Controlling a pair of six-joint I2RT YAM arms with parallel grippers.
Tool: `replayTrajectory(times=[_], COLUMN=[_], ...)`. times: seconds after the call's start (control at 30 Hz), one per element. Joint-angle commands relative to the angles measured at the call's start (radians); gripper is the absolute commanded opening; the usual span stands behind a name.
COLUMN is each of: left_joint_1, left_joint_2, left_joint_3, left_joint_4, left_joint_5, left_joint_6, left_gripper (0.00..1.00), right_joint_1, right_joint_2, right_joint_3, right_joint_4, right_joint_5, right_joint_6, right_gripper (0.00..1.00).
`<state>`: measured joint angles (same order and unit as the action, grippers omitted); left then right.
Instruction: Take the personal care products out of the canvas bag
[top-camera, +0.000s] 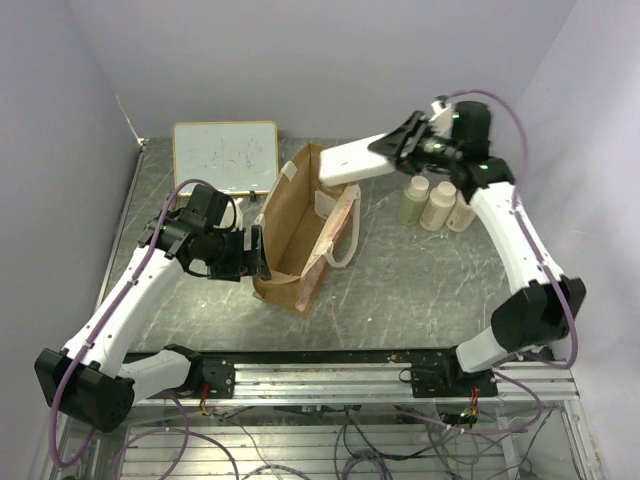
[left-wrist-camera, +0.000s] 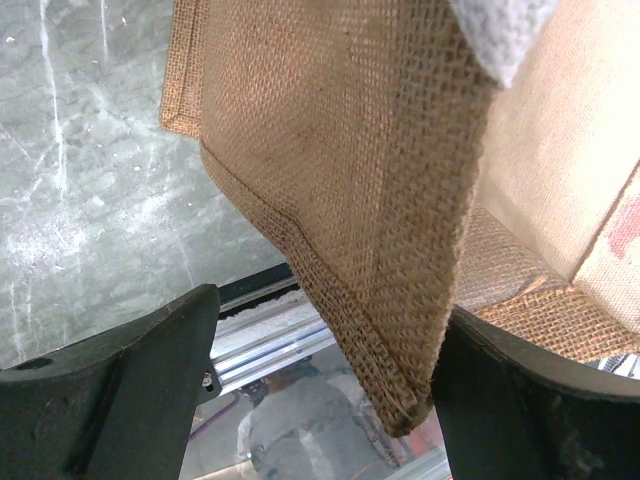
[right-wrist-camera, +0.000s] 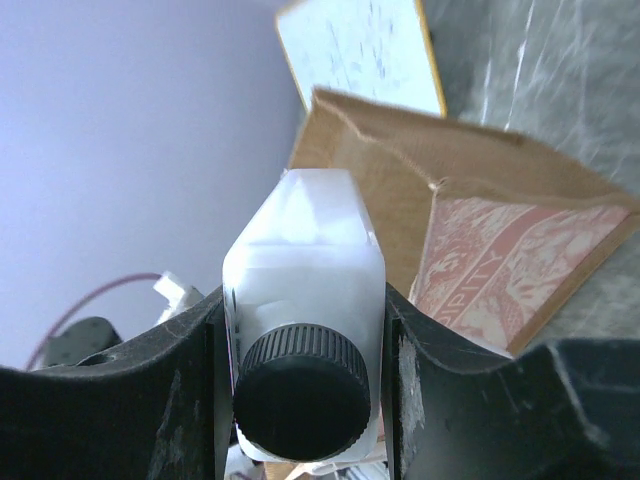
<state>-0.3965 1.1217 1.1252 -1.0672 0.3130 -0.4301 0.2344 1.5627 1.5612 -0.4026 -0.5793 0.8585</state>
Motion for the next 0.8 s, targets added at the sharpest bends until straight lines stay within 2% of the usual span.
replayTrajectory(times=[0.0,0.1,0.23,0.4,0.6,0.77], left_joint_1=[-0.005,-0.005,-0.005,-0.005,-0.005,-0.005], left_joint_2=[0.007,0.014,0.022,0.031,0.038,0.043], left_joint_3=[0.01,0.01,0.018,0.019,0.015,0.015], left_joint_4=[-0.004,-0.003,-0.007,-0.002,0.008,0.019], left_joint_5=[0.033,0.036,0.038,0.042,0.05,0.057], left_joint_6=[0.024,0.028,0.035,0.036,0.032,0.022], left_gripper=[0.9,0.9,0.9,0.9,0.9,0.9], right_joint_1=[-0.136,-0.204,-0.214,-0.213,-0.211,-0.183], right_joint_2=[-0.174,-0.229,-0.28,-0.314,-0.308,-0.283], right_joint_3=[0.026,0.049,0.071,0.01,-0.116,-0.214], right_joint_4=[0.133,-0.037,-0.243,-0.374,-0.408,-0.32], right_joint_5=[-0.1,-0.008,0.199,0.372,0.465,0.544], right_joint_6=[0.056,-0.064,-0.253,-0.378,-0.503,-0.571], right_gripper=[0.0,0.0,0.0,0.0,0.0,0.0])
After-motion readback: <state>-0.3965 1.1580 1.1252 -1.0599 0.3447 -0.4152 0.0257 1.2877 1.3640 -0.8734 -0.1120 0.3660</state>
